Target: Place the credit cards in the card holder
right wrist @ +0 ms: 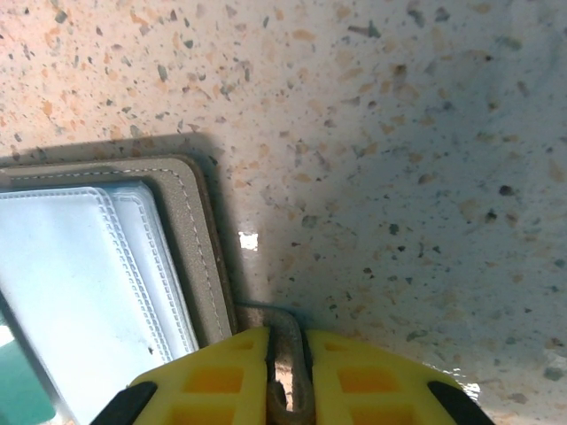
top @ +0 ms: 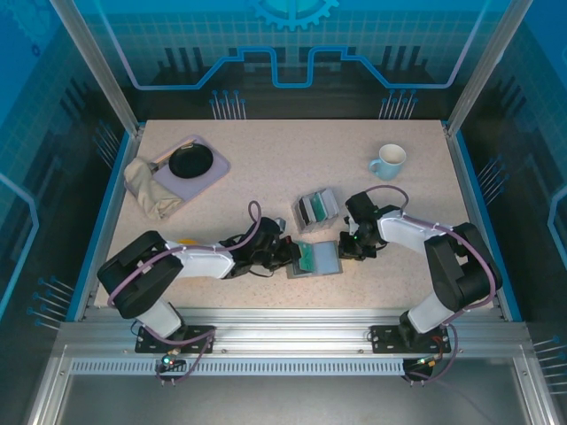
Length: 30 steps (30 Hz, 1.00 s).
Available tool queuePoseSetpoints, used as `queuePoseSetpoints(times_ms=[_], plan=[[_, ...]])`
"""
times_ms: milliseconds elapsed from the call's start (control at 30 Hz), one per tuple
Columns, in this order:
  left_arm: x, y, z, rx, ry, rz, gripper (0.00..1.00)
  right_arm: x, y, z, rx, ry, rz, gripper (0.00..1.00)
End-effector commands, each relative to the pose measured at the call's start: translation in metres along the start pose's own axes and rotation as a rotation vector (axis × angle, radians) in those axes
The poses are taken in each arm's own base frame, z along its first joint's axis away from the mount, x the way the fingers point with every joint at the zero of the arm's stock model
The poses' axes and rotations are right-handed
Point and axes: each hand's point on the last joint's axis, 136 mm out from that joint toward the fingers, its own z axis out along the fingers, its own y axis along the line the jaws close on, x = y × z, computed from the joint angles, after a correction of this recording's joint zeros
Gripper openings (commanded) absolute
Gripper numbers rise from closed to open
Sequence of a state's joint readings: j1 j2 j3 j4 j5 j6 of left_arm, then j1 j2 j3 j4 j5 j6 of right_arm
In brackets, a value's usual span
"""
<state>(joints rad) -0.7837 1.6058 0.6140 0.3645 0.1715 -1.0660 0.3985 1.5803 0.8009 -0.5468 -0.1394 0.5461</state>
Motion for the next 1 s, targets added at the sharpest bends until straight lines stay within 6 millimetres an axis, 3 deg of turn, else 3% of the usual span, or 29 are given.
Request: queuePoseSetpoints(times_ms=[0,367,567,967], plan=[[0.001,0.005,0.005,-0.004,-0.009,-0.012,0.01,0.014,-0.001,0.015,-0.024,0.057,0.019,0.15],[0.006,-0.003,0.022,0.076,0.023,-0.007,0.02,0.017,-0.002,0.019,-0.025,0.072,0.02,0.15],[0.01,0.003,0.026,0.057,0.043,-0.009,0.02,0.016,-0.001,0.02,-0.027,0.075,0.022,0.15],[0.023,0.01,0.017,0.018,0.1,0.002,0.01,0.014,-0.001,0.019,-0.021,0.07,0.021,0.15]])
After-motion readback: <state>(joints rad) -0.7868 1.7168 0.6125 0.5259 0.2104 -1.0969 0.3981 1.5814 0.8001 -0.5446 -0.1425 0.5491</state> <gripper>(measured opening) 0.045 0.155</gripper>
